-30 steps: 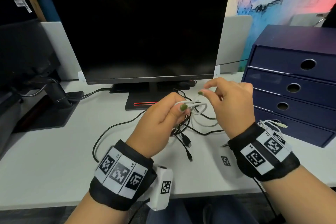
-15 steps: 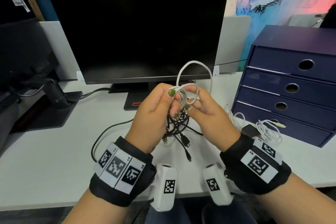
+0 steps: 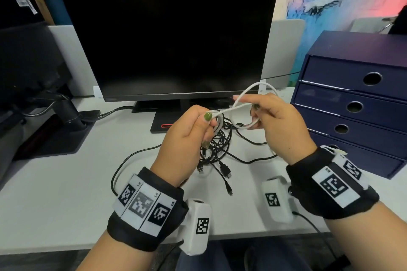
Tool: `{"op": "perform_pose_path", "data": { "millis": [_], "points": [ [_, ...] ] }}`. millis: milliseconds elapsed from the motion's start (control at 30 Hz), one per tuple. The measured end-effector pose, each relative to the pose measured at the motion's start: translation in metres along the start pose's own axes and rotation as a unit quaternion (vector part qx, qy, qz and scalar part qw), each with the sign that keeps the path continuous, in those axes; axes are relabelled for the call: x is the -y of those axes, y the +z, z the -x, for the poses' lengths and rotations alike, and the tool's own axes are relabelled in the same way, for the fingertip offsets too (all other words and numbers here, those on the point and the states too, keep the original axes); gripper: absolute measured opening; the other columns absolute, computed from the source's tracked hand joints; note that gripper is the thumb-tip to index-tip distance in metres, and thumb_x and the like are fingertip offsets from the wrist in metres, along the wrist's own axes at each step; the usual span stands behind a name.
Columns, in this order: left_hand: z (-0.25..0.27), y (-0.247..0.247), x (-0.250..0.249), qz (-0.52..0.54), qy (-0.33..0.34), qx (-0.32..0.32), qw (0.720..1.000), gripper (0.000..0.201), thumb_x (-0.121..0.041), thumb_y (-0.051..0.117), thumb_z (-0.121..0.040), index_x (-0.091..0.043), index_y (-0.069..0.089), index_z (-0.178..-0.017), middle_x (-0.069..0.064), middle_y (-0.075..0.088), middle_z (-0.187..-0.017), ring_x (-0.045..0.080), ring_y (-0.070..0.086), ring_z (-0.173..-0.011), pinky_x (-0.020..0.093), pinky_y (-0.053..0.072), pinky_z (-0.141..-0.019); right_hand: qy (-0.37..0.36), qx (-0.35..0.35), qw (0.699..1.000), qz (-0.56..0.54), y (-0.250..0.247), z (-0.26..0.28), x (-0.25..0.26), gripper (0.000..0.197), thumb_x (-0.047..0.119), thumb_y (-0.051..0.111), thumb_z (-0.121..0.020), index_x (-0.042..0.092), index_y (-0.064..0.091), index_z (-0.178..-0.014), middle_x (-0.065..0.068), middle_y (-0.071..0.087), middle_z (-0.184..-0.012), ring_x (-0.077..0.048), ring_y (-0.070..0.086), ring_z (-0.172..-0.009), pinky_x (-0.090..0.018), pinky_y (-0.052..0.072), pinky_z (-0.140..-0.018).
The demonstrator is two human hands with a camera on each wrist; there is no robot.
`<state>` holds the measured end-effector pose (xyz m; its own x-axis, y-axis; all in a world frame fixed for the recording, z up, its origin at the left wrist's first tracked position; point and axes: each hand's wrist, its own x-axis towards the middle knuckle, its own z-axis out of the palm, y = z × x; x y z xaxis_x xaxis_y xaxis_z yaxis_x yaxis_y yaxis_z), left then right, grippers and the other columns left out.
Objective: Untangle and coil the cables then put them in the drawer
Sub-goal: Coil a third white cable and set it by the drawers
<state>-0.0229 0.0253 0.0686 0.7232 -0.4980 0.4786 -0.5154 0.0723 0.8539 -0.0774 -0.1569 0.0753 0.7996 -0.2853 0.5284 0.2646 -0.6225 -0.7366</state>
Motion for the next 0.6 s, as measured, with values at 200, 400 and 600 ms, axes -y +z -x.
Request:
{"op": "perform_pose_path", "data": {
  "millis": [200, 400, 600],
  "points": [
    [-0.001, 0.005, 0.0, 0.193, -0.067, -0.01, 0.979, 0.036, -0.017, 0.032, -0.103, -0.011, 0.053, -0.074, -0.003, 0.044, -0.054, 0.016, 0.044, -0.058, 0.027, 0.044, -0.067, -0.076, 0.212, 0.93, 0.292, 0.003, 0.001, 0.001, 0.055, 0.007, 0.041, -0.097, 0.044, 0.039, -0.137, 0.001, 0.05, -0.111, -0.014, 0.05, -0.088, -0.016, 0.039, -0.071],
    [0.0, 0.008, 0.001, 0.321, -0.097, -0.05, 0.941, 0.025, -0.02, 0.032, -0.101, -0.008, 0.05, -0.088, 0.003, 0.064, -0.062, 0.019, 0.061, -0.064, 0.029, 0.053, -0.068, -0.031, 0.239, 0.958, 0.159, 0.02, 0.013, 0.0, 0.043, 0.032, 0.062, -0.089, 0.037, 0.042, -0.127, 0.003, 0.063, -0.097, -0.013, 0.057, -0.082, -0.032, 0.05, -0.078],
    [-0.009, -0.008, 0.003, 0.25, -0.07, -0.101, 0.96, 0.026, -0.016, 0.031, -0.104, -0.012, 0.049, -0.086, 0.001, 0.062, -0.062, 0.021, 0.057, -0.066, 0.041, 0.047, -0.084, 0.028, 0.007, 0.998, -0.051, 0.018, 0.019, -0.004, 0.023, 0.024, 0.044, -0.1, 0.033, 0.064, -0.096, 0.003, 0.061, -0.088, -0.006, 0.056, -0.074, -0.019, 0.049, -0.075]
  ]
}}
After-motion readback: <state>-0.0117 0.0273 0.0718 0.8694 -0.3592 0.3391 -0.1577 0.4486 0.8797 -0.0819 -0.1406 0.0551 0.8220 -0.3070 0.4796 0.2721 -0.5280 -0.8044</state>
